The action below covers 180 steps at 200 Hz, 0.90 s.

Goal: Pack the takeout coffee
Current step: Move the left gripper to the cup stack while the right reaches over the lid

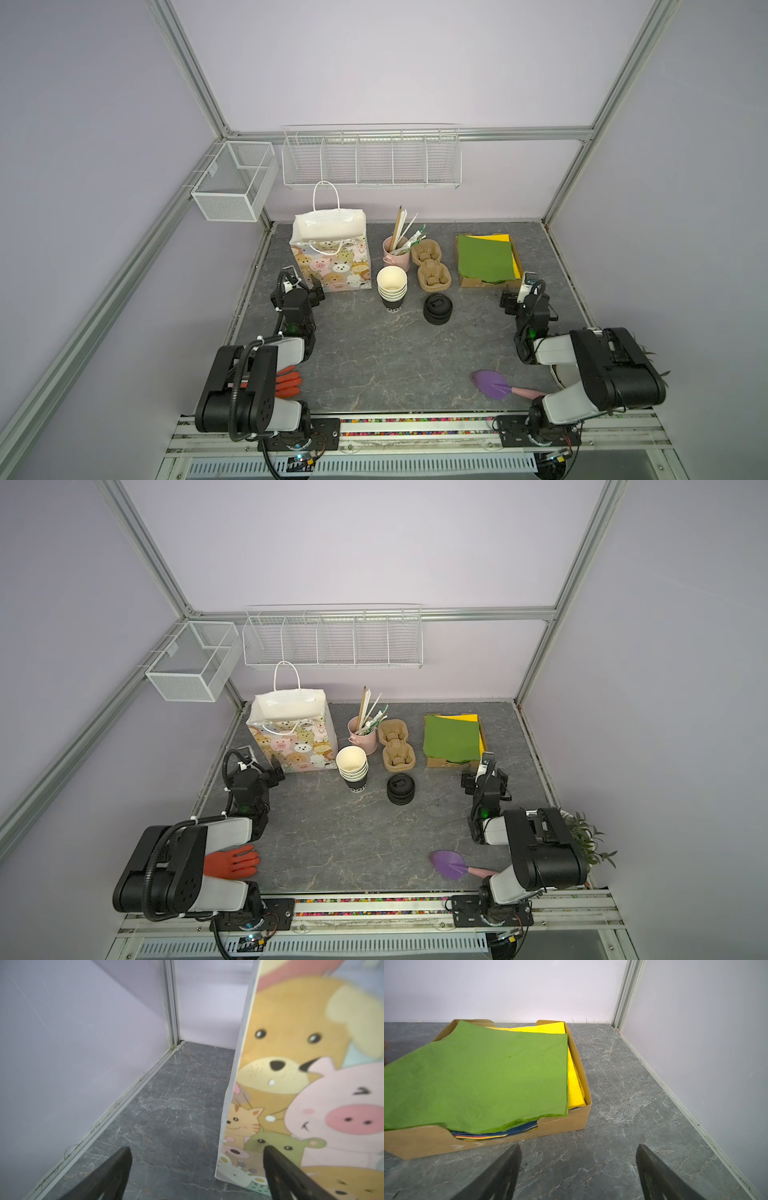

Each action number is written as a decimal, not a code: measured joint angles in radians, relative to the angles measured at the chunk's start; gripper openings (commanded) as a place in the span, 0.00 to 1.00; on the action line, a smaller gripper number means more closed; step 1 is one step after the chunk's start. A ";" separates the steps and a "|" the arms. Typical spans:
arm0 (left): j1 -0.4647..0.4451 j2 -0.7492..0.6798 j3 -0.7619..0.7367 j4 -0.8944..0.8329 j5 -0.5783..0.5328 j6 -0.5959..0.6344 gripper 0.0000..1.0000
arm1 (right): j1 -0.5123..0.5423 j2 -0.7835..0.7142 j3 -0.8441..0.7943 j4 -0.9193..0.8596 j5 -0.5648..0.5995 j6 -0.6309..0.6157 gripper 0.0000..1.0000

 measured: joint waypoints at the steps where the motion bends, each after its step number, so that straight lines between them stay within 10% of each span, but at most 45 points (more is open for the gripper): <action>1: 0.000 -0.002 0.000 0.000 0.000 0.000 0.99 | 0.000 -0.001 0.000 -0.001 0.000 0.000 0.89; 79: -0.163 -0.189 -0.029 -0.133 -0.171 -0.006 0.99 | 0.145 -0.401 0.103 -0.388 0.001 -0.073 0.88; 180: -0.203 -0.974 0.053 -0.735 -0.078 -0.338 0.99 | 0.175 -0.641 0.490 -1.150 0.016 0.482 0.89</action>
